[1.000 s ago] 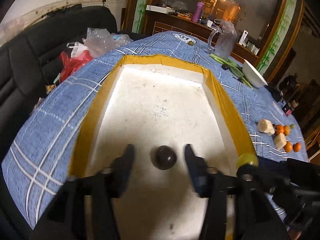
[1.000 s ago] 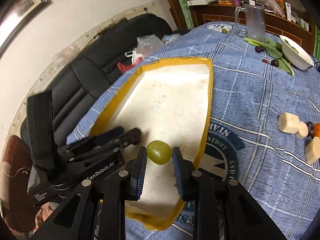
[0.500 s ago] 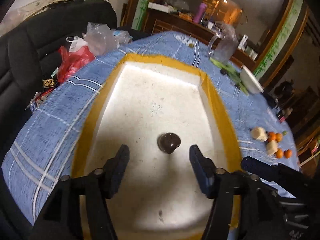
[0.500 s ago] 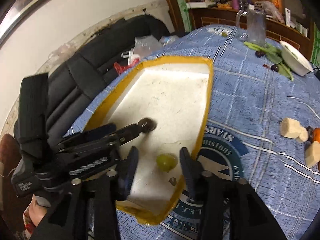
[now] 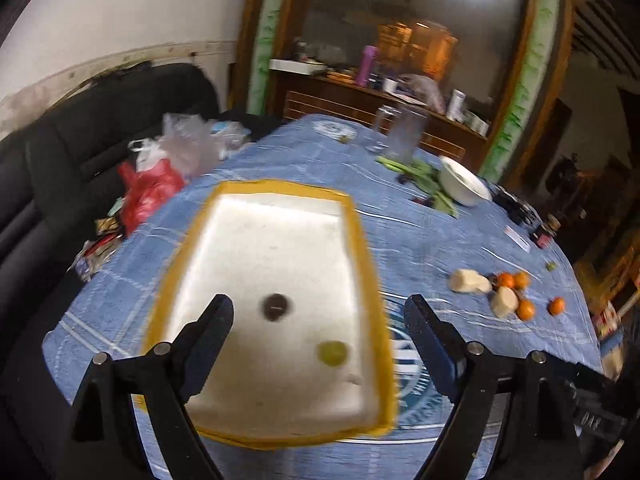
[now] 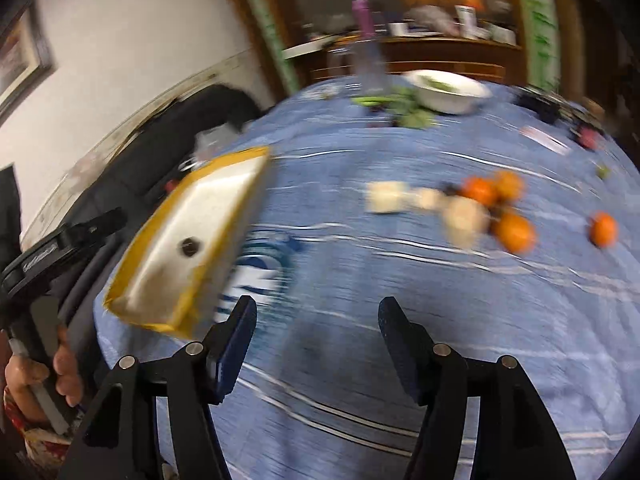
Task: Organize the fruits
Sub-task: 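Grasp the pale root chunk with the left tool while the right tool grasps an orange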
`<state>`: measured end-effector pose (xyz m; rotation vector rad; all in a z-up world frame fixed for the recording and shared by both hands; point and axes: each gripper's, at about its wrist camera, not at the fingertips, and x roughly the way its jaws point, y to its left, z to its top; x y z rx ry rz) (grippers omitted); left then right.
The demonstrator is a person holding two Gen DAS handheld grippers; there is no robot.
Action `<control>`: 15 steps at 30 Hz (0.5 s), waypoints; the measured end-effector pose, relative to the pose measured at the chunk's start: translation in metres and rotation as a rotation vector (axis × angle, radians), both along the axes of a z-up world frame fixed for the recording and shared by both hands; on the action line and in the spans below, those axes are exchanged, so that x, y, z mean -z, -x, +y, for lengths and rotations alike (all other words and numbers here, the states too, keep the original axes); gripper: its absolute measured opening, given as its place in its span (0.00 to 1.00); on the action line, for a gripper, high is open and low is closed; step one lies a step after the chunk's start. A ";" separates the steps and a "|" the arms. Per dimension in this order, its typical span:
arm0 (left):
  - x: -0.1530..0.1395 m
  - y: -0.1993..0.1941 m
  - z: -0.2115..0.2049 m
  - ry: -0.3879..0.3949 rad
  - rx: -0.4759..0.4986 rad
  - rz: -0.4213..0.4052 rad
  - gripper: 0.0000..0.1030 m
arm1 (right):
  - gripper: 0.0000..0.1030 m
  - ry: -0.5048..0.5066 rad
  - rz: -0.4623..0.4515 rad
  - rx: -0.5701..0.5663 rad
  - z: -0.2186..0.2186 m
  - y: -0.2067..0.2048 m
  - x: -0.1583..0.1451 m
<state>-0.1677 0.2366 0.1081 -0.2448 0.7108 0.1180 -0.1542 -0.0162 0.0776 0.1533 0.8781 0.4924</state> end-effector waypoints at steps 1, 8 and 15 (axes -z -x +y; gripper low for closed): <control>0.000 -0.002 -0.007 -0.003 0.015 0.002 0.84 | 0.66 0.000 0.002 0.028 -0.014 0.000 0.001; 0.006 -0.020 -0.075 -0.025 0.182 0.041 0.84 | 0.66 0.039 -0.008 0.245 -0.120 -0.014 0.002; 0.012 -0.056 -0.119 -0.024 0.266 0.067 0.84 | 0.65 0.059 -0.003 0.402 -0.182 -0.058 0.011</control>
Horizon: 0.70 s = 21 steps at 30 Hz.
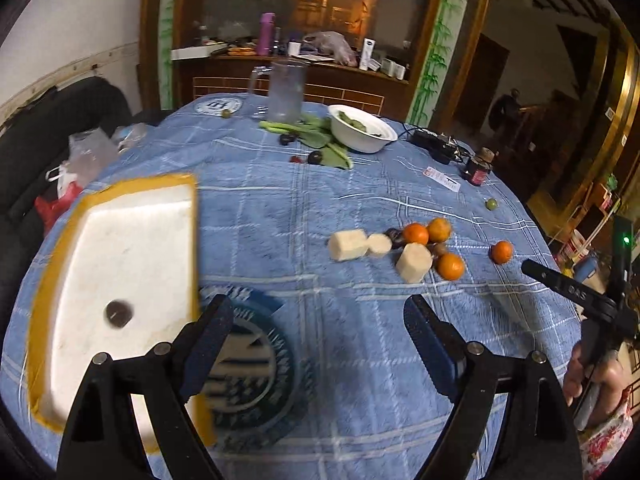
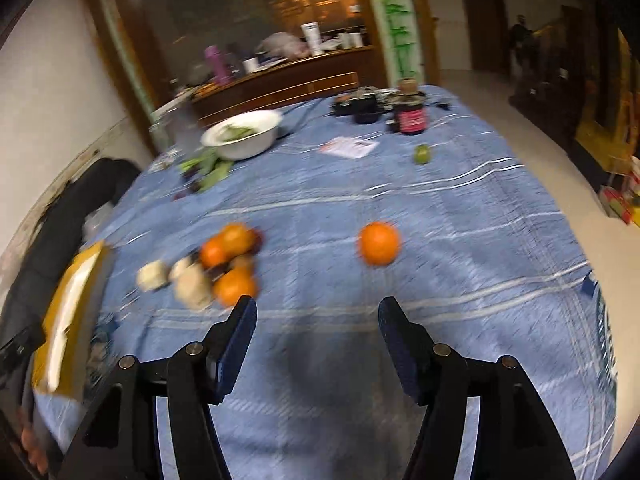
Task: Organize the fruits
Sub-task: 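Grasp the pale root chunk with the left tool while the right tool grasps an orange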
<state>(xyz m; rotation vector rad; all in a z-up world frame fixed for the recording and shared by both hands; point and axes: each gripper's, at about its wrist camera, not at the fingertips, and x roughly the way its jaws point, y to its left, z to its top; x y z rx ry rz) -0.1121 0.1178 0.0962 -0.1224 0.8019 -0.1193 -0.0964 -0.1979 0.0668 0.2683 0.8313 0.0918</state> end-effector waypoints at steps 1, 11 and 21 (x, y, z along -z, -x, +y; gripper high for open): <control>0.002 -0.006 -0.004 -0.004 0.003 0.002 0.84 | 0.65 0.003 0.004 0.019 -0.006 -0.007 0.003; 0.046 -0.093 -0.019 -0.014 -0.040 0.111 0.84 | 0.65 0.062 0.049 0.137 -0.021 -0.067 0.036; 0.081 -0.128 -0.042 -0.035 0.015 0.134 0.84 | 0.65 0.042 0.048 0.091 -0.020 -0.067 0.046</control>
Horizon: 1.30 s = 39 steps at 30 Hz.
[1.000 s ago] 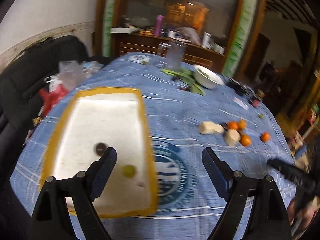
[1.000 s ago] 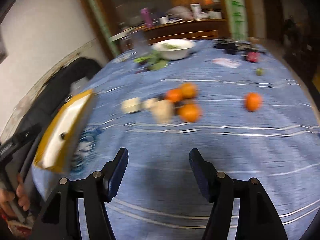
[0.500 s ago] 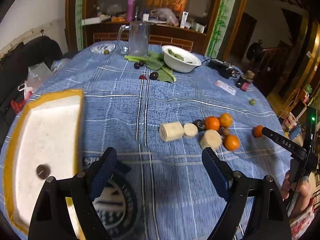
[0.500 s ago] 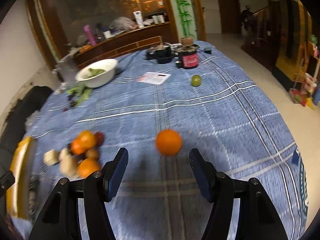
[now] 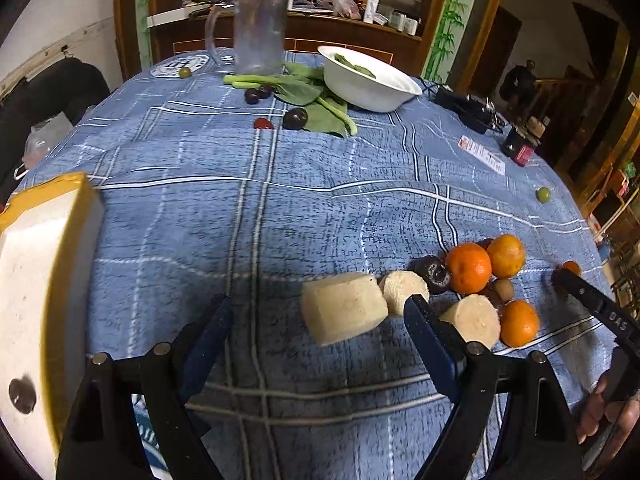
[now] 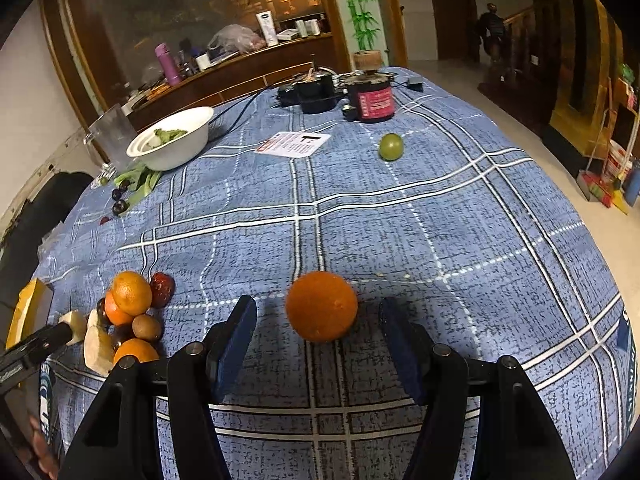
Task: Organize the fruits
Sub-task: 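Grasp the pale root chunk with the left tool while the right tool grasps an orange, then carry the root chunk into the tray with the left tool while the right tool releases the orange there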
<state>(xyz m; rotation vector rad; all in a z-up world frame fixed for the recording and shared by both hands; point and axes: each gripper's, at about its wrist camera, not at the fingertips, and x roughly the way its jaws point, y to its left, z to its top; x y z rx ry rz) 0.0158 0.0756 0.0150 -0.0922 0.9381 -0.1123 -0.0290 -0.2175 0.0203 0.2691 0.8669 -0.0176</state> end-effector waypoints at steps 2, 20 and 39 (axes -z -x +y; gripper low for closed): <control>0.003 -0.003 -0.003 0.000 0.007 -0.004 0.84 | 0.65 0.006 -0.003 -0.009 0.002 -0.001 -0.001; 0.001 0.008 -0.002 0.084 0.058 -0.088 0.41 | 0.37 -0.006 -0.015 -0.012 0.003 0.002 0.000; -0.057 0.085 0.048 0.063 -0.084 -0.224 0.41 | 0.37 -0.036 -0.118 -0.040 0.016 0.019 -0.026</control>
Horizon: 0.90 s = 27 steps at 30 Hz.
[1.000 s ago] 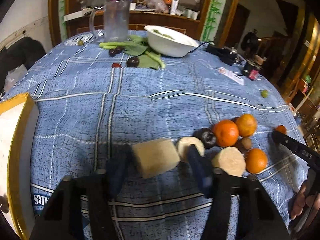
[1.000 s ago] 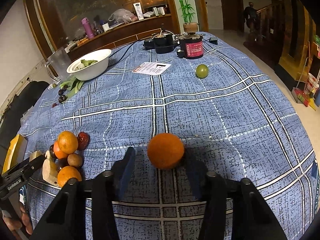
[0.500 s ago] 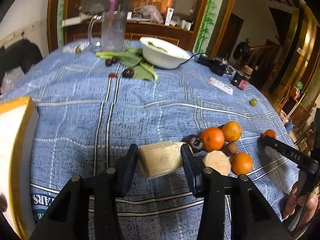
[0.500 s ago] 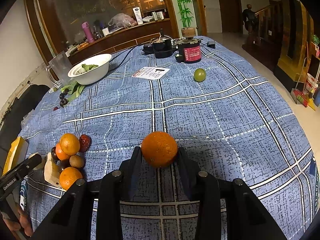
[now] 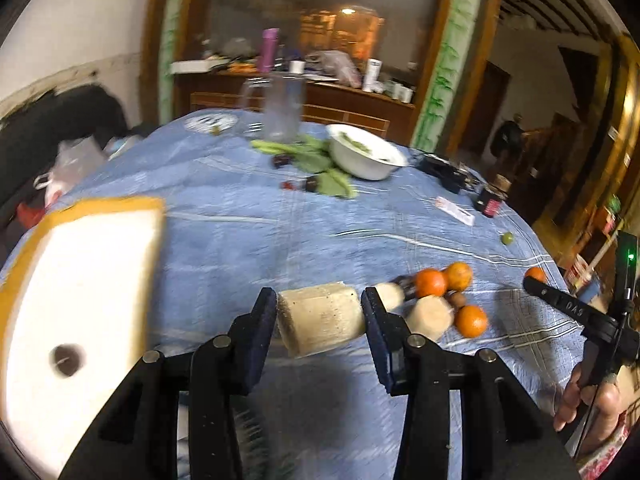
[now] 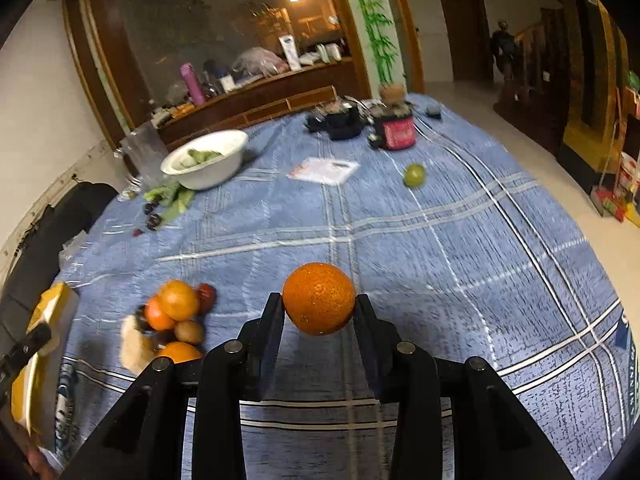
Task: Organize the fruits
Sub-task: 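Carry the root chunk into the tray with the left tool while the right tool releases the orange there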
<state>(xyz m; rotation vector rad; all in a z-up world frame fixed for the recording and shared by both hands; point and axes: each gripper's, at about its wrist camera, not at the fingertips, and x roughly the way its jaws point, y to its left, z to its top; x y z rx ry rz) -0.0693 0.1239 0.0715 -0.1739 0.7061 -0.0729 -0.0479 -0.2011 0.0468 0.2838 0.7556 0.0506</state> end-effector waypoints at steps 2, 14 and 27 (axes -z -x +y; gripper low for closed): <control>-0.007 0.010 0.024 -0.003 -0.052 0.001 0.41 | 0.37 0.004 -0.011 -0.028 0.012 0.003 -0.009; 0.000 0.086 0.181 0.043 -0.406 0.051 0.42 | 0.38 -0.061 -0.031 -0.516 0.222 0.030 -0.068; 0.025 0.108 0.219 0.130 -0.396 0.091 0.52 | 0.38 0.215 0.096 -0.768 0.434 0.038 -0.009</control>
